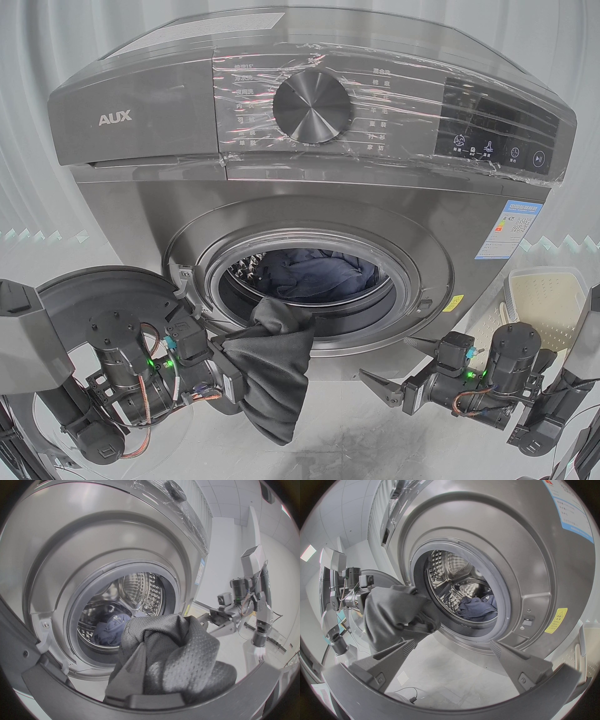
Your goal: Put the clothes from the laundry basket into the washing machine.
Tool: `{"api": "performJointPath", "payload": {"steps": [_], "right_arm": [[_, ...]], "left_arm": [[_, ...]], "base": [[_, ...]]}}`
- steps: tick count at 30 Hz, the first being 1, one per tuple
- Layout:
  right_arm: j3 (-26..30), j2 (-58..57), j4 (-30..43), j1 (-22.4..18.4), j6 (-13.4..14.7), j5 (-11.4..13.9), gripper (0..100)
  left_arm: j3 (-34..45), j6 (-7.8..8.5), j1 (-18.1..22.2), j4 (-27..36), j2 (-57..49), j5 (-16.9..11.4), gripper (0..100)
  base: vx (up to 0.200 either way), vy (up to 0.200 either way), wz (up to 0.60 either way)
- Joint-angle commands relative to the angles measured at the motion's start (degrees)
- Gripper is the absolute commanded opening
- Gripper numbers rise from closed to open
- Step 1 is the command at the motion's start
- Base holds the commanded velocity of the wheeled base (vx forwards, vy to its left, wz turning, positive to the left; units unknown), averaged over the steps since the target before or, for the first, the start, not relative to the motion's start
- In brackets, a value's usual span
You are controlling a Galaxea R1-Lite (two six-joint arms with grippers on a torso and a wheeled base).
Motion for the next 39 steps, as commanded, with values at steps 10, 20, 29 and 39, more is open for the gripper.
{"api": "performJointPath", "payload": {"steps": [10,20,29,39], "right_arm": [[0.25,-2.96,-0.01,2.25,0.01,0.01,100],[-0.1,-3.93,-0.01,2.16,-0.16,0.01,100],[-0.27,-3.84,-0.01,2.25,-0.16,0.01,100],[-0.36,-3.66,-0.01,2.16,-0.16,0.01,100]], "left_arm": [[-14.56,-5.52,-2.99,0.01,12.26,2.69,0],[-29.58,-12.91,-3.07,0.1,20.61,6.47,0],[-39.6,-12.91,-3.07,0.62,28.52,5.94,0],[-58.33,-12.91,-1.76,11.87,34.94,10.69,0]], "base": [[0.0,0.0,0.0],[0.0,0.0,0.0],[0.0,0.0,0.0],[0.0,0.0,0.0]]}}
